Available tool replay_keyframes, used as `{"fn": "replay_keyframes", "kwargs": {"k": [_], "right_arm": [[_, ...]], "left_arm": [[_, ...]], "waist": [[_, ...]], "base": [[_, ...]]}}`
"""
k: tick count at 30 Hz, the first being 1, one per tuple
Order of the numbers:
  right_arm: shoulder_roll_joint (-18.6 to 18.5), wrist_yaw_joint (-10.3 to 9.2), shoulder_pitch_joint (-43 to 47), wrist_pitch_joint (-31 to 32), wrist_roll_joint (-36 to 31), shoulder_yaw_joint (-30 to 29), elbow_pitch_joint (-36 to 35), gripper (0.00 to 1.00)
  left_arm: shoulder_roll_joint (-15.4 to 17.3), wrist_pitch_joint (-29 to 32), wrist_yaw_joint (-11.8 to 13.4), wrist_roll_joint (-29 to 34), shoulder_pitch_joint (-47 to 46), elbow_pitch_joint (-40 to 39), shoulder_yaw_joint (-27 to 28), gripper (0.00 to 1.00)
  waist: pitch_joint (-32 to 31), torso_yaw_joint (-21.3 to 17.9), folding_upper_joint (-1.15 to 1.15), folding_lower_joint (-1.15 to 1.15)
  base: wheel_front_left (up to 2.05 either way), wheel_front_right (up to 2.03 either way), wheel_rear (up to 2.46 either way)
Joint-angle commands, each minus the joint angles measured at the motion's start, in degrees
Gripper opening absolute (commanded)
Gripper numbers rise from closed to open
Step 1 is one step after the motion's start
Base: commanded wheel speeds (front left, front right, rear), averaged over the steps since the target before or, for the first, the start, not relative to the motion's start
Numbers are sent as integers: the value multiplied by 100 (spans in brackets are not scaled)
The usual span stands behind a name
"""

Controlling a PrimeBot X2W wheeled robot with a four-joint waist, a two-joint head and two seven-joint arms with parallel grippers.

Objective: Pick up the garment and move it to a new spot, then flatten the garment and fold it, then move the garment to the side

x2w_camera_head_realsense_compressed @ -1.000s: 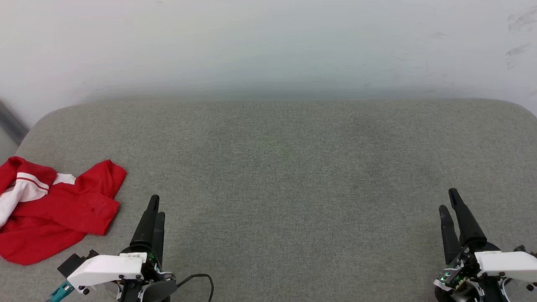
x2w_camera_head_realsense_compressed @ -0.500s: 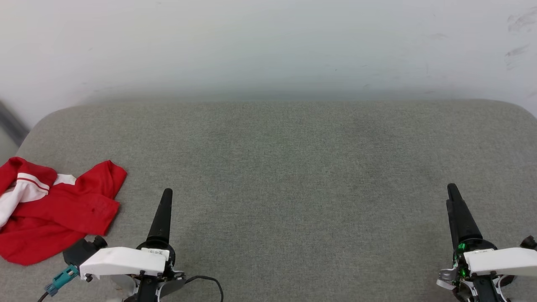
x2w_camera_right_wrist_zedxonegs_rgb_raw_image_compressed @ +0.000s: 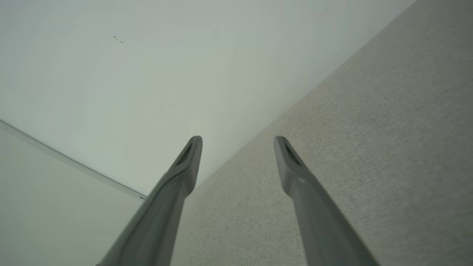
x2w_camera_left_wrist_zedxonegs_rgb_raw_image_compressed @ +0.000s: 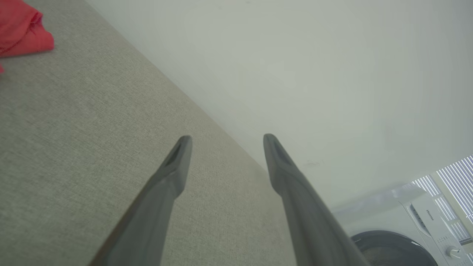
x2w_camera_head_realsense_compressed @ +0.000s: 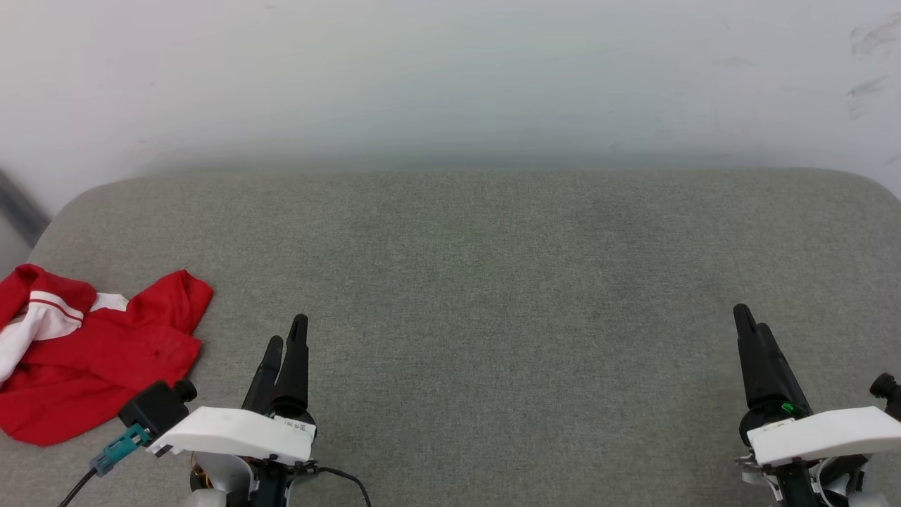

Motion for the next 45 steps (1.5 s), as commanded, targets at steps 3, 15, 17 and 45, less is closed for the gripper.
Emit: {"fn": "replay_keyframes", "kwargs": {"k": [3, 15, 17, 45], "right_arm": [[-13, 2, -14, 9, -574, 46, -186, 100], [5, 2, 63, 65, -1734, 73, -375, 100], [14, 2, 83, 70, -1872, 67, -398, 100], [93, 2, 263, -11, -3575, 19, -523, 100]], "left_arm": [[89, -106, 46, 528, -139, -25, -55, 100], [193, -320, 143, 1643, -101, 37, -146, 100], [210, -356, 157, 1807, -96, 37, -166, 100], [308, -749, 326, 3587, -142, 179, -500, 100]], "waist": [[-3, 5, 0, 0], [-21, 25, 0, 0], [-25, 26, 0, 0], [-73, 35, 0, 0]], "base": [[0, 0, 0], [0, 0, 0], [0, 0, 0], [0, 0, 0]]}}
